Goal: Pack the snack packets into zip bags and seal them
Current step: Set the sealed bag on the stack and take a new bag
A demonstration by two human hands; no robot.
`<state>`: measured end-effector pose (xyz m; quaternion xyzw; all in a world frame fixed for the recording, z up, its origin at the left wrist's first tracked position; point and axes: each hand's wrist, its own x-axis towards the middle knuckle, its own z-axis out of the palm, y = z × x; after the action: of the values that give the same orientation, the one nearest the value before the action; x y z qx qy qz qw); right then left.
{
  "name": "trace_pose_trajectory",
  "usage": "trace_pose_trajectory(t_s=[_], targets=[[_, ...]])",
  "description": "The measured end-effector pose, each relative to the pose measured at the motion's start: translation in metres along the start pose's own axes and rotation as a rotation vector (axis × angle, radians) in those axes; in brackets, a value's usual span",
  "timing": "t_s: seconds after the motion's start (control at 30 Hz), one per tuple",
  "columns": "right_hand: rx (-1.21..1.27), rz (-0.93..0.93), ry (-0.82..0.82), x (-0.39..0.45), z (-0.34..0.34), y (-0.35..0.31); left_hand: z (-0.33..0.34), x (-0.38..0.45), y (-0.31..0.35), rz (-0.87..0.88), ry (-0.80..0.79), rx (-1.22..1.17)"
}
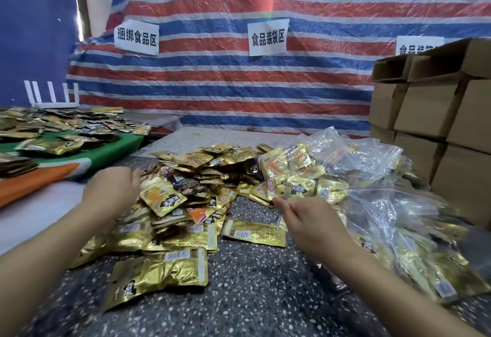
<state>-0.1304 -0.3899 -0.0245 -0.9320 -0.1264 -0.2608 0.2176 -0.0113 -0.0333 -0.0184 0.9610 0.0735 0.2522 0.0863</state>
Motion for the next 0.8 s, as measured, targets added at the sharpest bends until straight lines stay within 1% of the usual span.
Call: trace_pose_trajectory(t_s=[0.1,0.23,0.27,0.33,0.4,0.47,0.53,0.7,0.8], targets=[[0.032,-0.024,0.057,0.010,0.005,-0.020,0.008,0.004,-0.030,-0.144,-0.099,0.120],[0.212,0.090,0.055,0.015,0.026,-0.030,0.010,0.007,-0.046,-0.363,-0.255,0.096],[0.214,0.109,0.050,0.012,0.032,-0.028,0.013,0.008,-0.050,-0.369,-0.294,0.091],[0.203,0.137,0.050,0.007,0.041,-0.023,0.018,0.005,-0.056,-0.283,-0.355,0.118],[0.266,0.157,0.108,0.003,0.044,-0.017,0.023,0.002,-0.058,-0.212,-0.326,0.160],[0.299,0.147,0.137,0.000,0.044,-0.013,0.024,-0.001,-0.058,-0.212,-0.255,0.178],[0.282,0.133,0.108,-0.003,0.044,-0.011,0.023,-0.003,-0.057,-0.223,-0.196,0.172],[0.281,0.138,0.079,-0.004,0.045,-0.009,0.021,-0.002,-0.059,-0.203,-0.144,0.147],[0.293,0.137,0.077,-0.004,0.044,-0.010,0.020,-0.001,-0.060,-0.253,-0.087,0.131]])
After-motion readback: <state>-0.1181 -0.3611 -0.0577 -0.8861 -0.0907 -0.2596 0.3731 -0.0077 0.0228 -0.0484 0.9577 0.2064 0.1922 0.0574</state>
